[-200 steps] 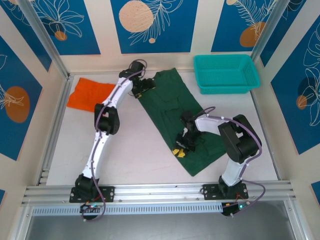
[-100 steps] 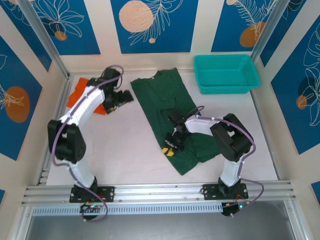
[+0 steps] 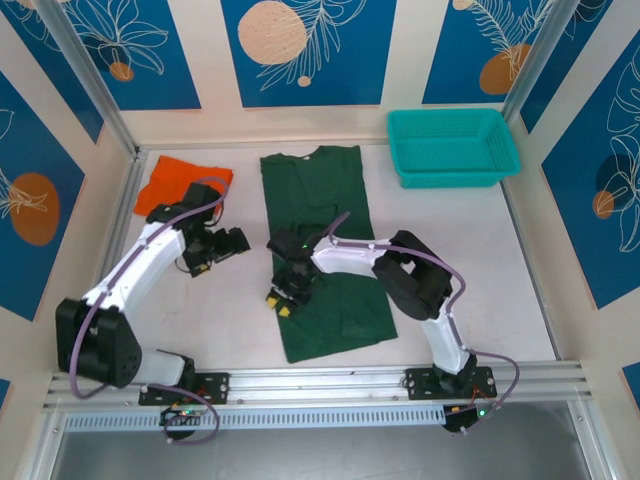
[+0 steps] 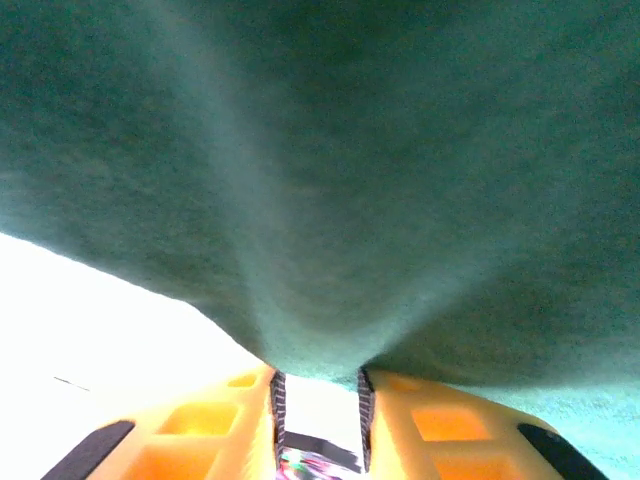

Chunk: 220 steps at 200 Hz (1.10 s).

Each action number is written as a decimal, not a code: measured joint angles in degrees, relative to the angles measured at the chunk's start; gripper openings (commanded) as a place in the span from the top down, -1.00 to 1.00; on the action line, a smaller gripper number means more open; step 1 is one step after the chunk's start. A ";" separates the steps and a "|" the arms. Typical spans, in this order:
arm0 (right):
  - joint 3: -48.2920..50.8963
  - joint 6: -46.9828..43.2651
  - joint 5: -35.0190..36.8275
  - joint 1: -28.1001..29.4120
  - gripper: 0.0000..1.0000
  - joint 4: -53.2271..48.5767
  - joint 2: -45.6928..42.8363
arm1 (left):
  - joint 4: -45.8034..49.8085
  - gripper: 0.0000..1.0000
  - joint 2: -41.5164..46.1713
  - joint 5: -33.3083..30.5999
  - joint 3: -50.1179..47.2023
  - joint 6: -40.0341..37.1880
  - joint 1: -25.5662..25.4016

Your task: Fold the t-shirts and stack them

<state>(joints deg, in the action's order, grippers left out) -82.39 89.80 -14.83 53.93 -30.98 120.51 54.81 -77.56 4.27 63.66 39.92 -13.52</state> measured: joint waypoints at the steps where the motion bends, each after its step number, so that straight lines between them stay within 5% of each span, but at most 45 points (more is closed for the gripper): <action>1: -0.42 0.24 0.15 0.04 0.39 -0.02 0.24 | 0.02 -0.88 0.22 0.04 -0.09 0.00 0.13; 52: -13.11 0.37 5.97 0.72 0.22 -3.91 3.08 | 3.10 -0.88 8.61 1.79 -2.12 -1.40 6.60; 95: -6.84 -6.91 9.29 1.60 0.18 -7.67 -11.74 | 2.51 -0.79 15.52 9.33 -6.47 -2.36 5.25; 133: 17.16 -12.79 9.62 -1.03 -0.12 -10.64 -42.10 | -0.66 -0.58 16.52 13.70 -13.27 1.57 -9.77; 168: 41.70 -18.05 5.77 -15.80 -0.08 -17.42 -65.83 | -5.11 -0.28 14.03 14.97 -21.42 11.15 -23.04; 193: 50.58 -22.95 2.45 -24.63 -0.08 -21.88 -72.83 | -7.43 -0.20 9.29 14.03 -22.01 16.83 -31.41; 220: 53.51 -28.70 -0.63 -28.17 -0.08 -22.25 -69.99 | -10.08 -0.18 6.05 12.39 -22.47 21.44 -35.23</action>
<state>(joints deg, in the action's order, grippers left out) -28.88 61.10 -15.46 25.76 -53.23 50.52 44.73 -71.50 16.67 41.19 61.36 -48.75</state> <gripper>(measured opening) 0.541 0.591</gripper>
